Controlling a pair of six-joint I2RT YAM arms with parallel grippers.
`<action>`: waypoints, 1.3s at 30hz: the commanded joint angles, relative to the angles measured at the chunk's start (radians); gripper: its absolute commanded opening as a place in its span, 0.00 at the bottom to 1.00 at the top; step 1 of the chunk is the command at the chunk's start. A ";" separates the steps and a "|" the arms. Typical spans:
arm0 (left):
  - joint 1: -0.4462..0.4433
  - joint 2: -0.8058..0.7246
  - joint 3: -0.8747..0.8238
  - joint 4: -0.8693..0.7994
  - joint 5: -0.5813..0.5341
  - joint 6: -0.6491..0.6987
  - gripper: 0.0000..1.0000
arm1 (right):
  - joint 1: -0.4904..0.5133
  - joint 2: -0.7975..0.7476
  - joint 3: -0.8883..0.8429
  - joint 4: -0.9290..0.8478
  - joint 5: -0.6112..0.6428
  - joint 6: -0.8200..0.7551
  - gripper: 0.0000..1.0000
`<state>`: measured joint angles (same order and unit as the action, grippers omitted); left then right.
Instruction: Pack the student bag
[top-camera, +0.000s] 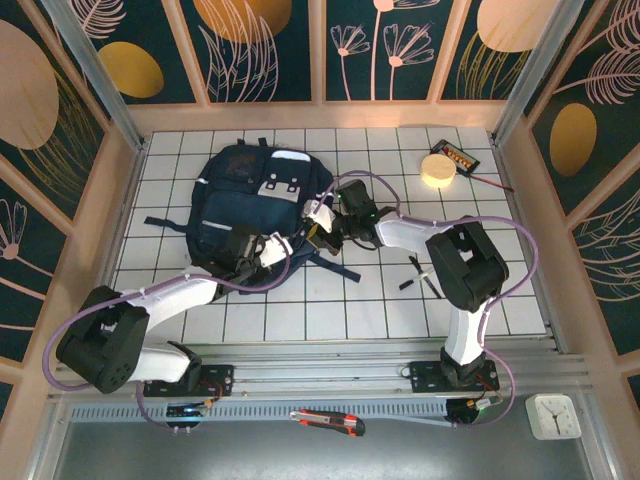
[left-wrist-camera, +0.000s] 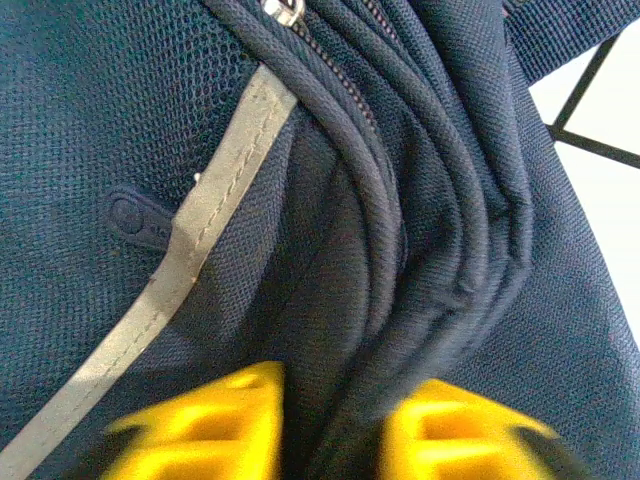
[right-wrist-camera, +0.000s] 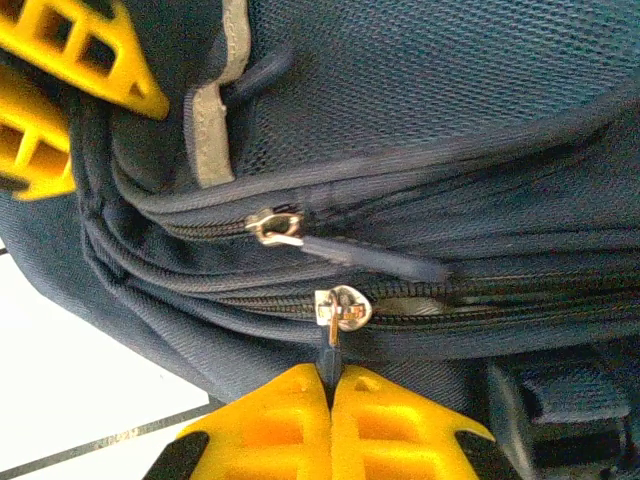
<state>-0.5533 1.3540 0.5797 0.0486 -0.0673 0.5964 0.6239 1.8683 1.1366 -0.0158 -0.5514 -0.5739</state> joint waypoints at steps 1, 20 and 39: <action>0.008 0.008 -0.019 0.005 -0.099 -0.015 0.00 | 0.005 -0.034 0.003 -0.022 -0.044 0.000 0.00; 0.008 -0.149 -0.162 -0.047 0.054 0.057 0.00 | -0.129 0.190 0.271 -0.080 0.154 -0.073 0.00; 0.008 -0.252 -0.118 -0.027 0.040 -0.052 0.40 | -0.160 0.071 0.176 0.049 0.168 -0.051 0.51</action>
<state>-0.5488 1.1671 0.4500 0.0948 -0.0525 0.6144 0.4847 2.0590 1.3746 -0.0631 -0.4232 -0.6266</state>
